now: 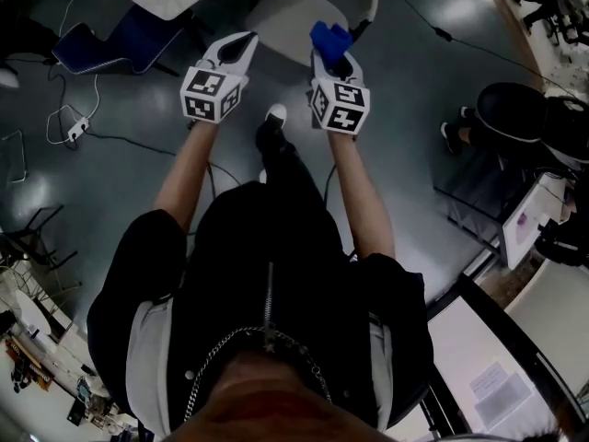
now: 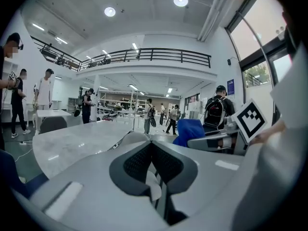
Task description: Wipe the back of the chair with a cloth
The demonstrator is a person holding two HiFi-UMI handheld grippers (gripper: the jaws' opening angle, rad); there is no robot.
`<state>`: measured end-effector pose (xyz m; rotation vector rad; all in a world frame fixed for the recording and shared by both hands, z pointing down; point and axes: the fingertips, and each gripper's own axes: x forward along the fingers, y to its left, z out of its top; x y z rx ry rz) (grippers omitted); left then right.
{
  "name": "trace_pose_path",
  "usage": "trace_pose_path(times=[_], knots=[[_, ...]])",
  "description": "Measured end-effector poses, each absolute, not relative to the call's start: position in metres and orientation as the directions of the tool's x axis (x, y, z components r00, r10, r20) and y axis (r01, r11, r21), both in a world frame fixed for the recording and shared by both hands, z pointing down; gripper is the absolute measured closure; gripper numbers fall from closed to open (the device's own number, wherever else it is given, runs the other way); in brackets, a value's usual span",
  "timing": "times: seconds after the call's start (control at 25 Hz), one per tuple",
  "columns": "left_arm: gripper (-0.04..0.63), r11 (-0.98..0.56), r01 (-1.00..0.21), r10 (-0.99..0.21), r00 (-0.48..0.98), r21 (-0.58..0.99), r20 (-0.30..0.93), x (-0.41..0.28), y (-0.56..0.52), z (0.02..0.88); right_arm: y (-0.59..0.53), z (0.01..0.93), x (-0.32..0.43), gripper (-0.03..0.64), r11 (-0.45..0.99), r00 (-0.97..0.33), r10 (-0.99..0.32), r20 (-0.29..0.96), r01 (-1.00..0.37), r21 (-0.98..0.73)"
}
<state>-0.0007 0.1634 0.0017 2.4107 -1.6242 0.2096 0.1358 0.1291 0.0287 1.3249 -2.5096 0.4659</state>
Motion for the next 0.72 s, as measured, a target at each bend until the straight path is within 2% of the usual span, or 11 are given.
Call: trace_pose_path(times=[0.72], knots=[[0.584,-0.463,-0.877,-0.831,0.48,0.127,0.281,-0.035,-0.032,0.017,-0.063,0.05,0.115,0.476,0.39,-0.434,-0.812,0.39,-0.901,-0.192]])
